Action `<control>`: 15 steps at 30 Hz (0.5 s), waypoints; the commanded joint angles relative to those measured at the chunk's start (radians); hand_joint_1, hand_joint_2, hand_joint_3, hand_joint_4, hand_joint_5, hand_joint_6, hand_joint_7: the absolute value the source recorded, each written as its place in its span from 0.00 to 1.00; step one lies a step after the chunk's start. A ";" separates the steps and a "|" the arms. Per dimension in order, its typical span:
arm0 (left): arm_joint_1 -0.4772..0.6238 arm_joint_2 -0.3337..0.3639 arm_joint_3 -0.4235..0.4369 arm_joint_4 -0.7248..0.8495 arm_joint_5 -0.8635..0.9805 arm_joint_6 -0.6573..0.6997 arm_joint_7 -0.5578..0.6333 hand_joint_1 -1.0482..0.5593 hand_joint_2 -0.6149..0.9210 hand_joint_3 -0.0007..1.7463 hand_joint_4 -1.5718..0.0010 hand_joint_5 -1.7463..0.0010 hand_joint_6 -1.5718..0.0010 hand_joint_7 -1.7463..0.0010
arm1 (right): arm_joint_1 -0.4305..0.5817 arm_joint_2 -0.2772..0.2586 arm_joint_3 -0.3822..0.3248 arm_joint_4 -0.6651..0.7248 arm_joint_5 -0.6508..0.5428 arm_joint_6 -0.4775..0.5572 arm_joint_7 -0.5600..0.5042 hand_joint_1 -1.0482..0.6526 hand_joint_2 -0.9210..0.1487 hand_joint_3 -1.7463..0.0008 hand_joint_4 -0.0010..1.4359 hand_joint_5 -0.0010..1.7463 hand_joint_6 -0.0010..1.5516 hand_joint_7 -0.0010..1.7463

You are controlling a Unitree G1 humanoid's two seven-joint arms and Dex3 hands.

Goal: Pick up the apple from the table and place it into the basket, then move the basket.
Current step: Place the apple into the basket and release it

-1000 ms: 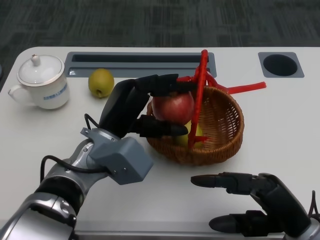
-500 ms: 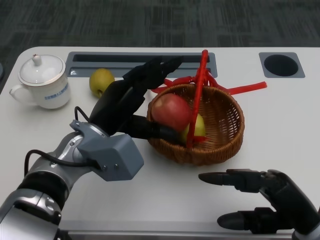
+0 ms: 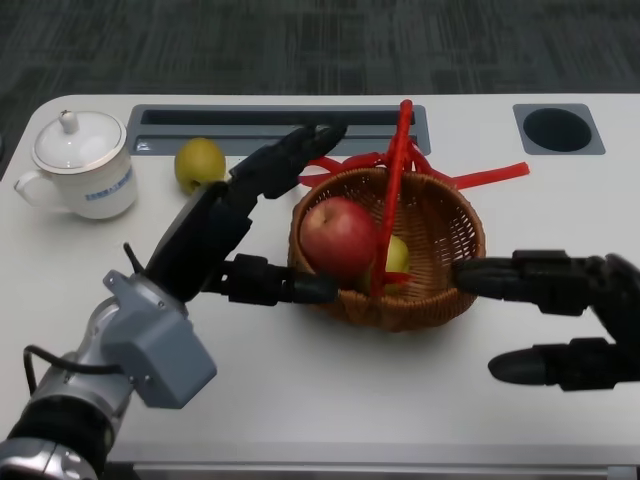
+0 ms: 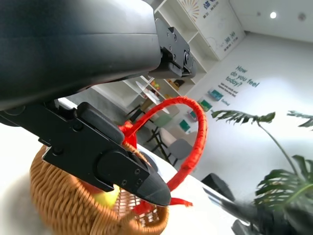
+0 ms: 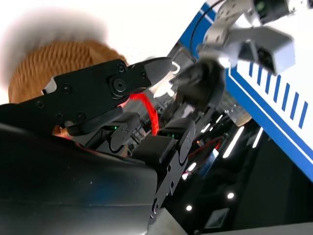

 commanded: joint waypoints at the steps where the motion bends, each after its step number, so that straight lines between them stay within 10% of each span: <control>1: 0.075 0.030 0.025 -0.068 -0.054 -0.024 -0.054 0.27 0.92 0.01 0.85 0.98 0.78 0.98 | -0.073 -0.045 -0.028 0.029 -0.032 -0.010 -0.019 0.34 0.02 1.00 0.49 0.00 0.42 0.00; 15: 0.257 0.061 0.100 -0.221 -0.103 -0.024 -0.113 0.23 0.94 0.00 0.74 0.98 0.70 0.99 | -0.319 -0.056 0.054 0.272 -0.174 0.023 -0.018 0.35 0.07 1.00 0.51 0.00 0.46 0.01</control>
